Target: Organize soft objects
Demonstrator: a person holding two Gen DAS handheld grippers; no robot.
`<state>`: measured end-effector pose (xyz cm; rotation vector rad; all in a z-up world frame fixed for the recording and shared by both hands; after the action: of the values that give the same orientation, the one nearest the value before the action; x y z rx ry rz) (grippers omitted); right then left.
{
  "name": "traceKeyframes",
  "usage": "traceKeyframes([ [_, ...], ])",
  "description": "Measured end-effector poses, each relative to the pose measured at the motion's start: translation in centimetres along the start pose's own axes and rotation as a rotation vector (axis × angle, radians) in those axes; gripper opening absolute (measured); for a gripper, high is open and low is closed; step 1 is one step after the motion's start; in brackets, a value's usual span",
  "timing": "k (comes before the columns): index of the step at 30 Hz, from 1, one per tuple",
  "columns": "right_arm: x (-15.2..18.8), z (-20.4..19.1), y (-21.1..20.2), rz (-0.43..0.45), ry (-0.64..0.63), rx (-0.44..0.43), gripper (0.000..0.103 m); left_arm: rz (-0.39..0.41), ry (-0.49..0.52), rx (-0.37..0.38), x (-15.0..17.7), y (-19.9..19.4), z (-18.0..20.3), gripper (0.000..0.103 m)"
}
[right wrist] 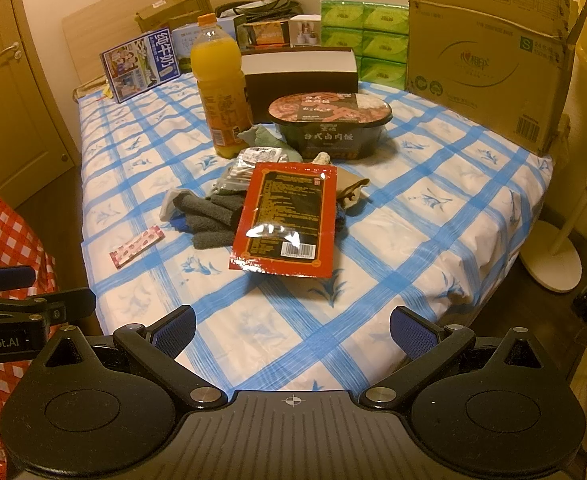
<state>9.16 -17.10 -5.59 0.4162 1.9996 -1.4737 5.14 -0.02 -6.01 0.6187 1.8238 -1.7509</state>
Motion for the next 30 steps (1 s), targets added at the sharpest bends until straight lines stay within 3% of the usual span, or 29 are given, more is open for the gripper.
traceKeyframes([
  [30, -0.2, 0.39, 0.37, -0.001, -0.001, -0.005, 0.103, 0.001, 0.001, -0.001, -0.01, 0.0, 0.01, 0.086],
])
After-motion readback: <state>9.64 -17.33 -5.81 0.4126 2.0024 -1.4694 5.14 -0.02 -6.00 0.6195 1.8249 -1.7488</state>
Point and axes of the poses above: each gripper's, at about its wrist camera, not at the fingertips, and y roughly the way its jaws point, z to its right, x to its underside, the point moved 8 cm from there along y, roughly the way its jaws point, and after that the axes turned 3 degrees about -x, right-handed, at the moved point
